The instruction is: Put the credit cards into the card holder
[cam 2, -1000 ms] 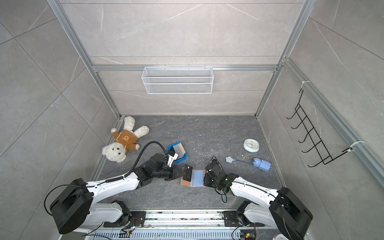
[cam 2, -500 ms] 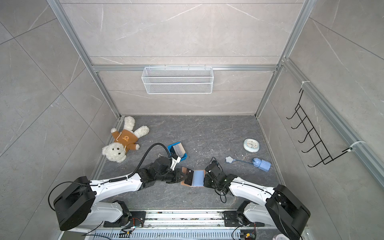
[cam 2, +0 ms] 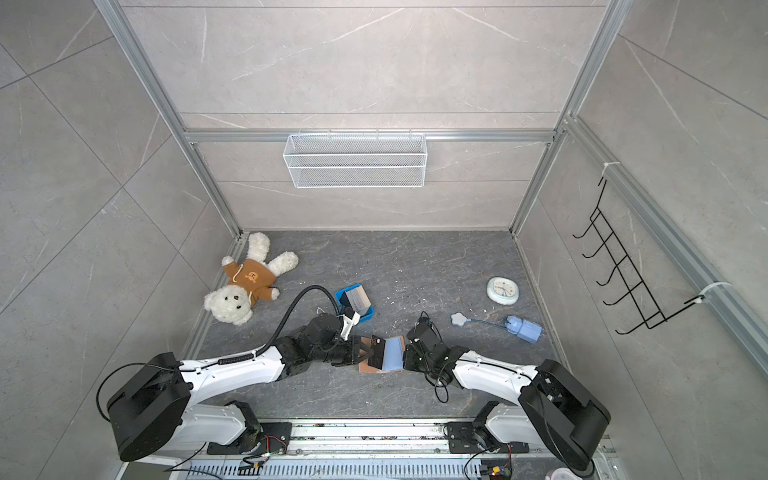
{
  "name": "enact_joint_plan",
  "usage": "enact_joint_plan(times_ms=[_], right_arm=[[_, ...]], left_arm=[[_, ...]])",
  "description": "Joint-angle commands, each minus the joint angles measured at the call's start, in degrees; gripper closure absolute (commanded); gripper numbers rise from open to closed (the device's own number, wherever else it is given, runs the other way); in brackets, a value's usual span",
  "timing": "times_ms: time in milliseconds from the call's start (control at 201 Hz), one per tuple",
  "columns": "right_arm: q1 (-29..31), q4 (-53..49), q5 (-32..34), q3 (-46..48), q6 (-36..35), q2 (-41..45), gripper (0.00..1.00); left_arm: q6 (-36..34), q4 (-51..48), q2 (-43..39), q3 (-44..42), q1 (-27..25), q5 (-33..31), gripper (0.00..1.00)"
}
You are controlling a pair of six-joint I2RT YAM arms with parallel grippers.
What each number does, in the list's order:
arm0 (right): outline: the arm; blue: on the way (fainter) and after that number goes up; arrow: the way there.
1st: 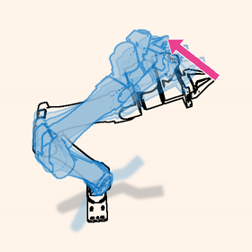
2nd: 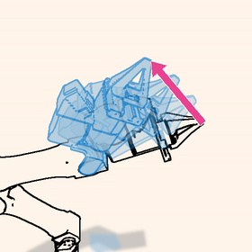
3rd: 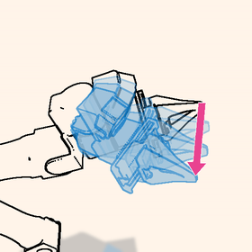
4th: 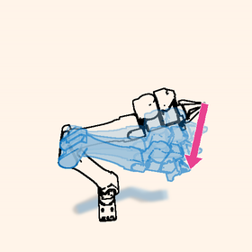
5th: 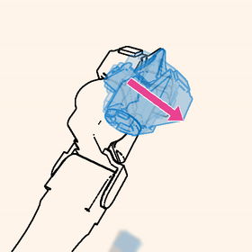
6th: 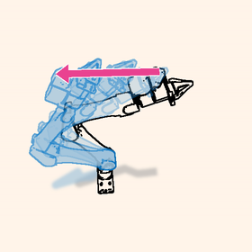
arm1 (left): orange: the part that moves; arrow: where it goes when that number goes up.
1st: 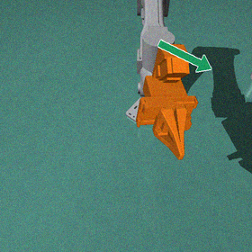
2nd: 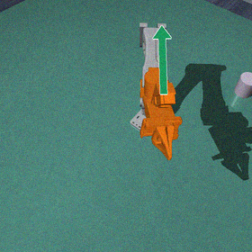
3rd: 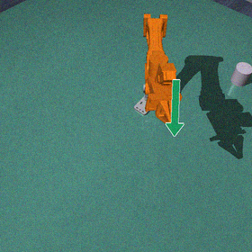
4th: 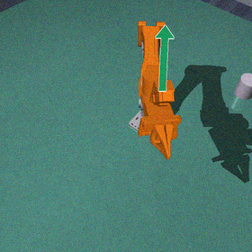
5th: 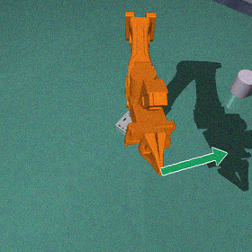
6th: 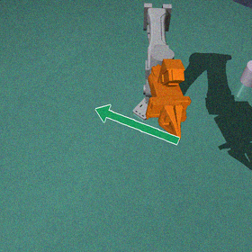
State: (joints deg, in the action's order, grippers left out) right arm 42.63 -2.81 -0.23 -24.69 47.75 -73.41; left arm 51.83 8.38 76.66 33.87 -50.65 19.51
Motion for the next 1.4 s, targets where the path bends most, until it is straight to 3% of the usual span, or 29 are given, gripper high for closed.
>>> enact_joint_plan(times_ms=[0, 717, 1056, 1399], right_arm=[[0.36, -2.21, 1.24, 1.13, -0.91, 1.20, 0.86], [0.75, 2.34, -0.73, 2.18, -1.06, 0.25, 0.89], [1.18, -0.58, -0.39, 3.67, -0.07, 6.73, 0.90], [1.42, -0.26, -0.77, 4.43, 1.65, 5.00, 0.88]], left_arm=[[-1.10, 0.57, 0.22, 0.74, -0.26, -0.27, 1.00], [2.07, 5.30, -1.01, 0.16, -0.56, 3.58, 1.00], [2.08, 5.35, 0.46, -0.60, -0.61, 2.61, 1.00], [1.59, 5.59, 1.55, -1.17, -0.60, 2.33, 1.00]])
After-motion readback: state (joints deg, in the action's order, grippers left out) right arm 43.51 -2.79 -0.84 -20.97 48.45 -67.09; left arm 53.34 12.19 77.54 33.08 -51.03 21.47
